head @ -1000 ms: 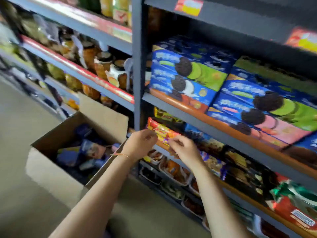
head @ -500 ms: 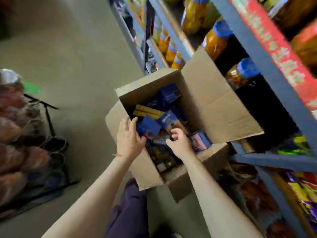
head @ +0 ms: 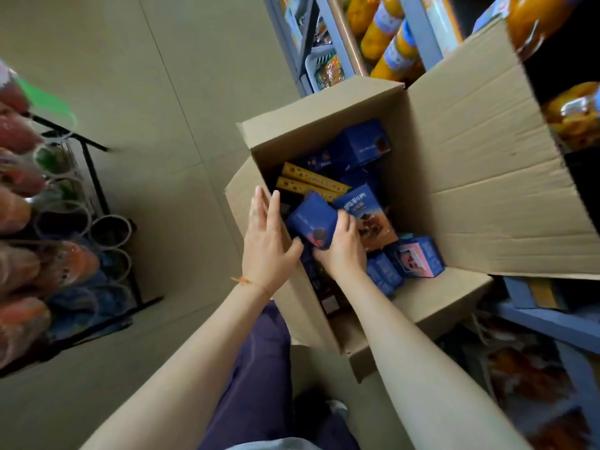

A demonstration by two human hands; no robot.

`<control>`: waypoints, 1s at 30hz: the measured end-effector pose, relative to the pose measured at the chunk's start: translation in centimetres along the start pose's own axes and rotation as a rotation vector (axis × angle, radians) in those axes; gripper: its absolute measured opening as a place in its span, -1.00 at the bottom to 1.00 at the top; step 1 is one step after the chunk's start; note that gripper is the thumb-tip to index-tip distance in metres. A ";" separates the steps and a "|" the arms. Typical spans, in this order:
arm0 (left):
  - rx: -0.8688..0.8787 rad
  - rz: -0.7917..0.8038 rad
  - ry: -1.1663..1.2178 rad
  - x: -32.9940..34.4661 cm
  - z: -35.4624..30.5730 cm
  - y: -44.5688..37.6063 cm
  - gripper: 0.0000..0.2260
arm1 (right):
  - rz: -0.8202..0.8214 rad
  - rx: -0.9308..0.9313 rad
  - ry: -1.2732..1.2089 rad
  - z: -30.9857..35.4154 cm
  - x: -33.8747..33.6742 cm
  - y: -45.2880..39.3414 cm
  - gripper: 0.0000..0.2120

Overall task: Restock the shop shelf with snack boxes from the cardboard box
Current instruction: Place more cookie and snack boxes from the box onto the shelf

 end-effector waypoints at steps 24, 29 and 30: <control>0.478 0.622 0.810 6.9 -43.2 35.8 -0.35 | -0.727 -0.066 -1.321 -26.2 -33.7 46.7 -0.42; 0.686 0.630 0.826 8.6 -51.5 48.2 -0.41 | -0.897 -0.188 -1.196 -32.6 -38.6 59.9 -0.70; 0.731 0.641 0.827 8.9 -52.9 50.4 -0.42 | -0.935 -0.197 -1.180 -33.7 -39.2 62.4 -0.72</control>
Point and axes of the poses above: each hand's wrist, its own y-axis away from the middle knuckle, its own x-axis out of the palm, z = x × y, the point moved 10 cm from there along -y, towards the middle knuckle, and after that the axes turned 7 degrees about -y, right-handed, at the moved point
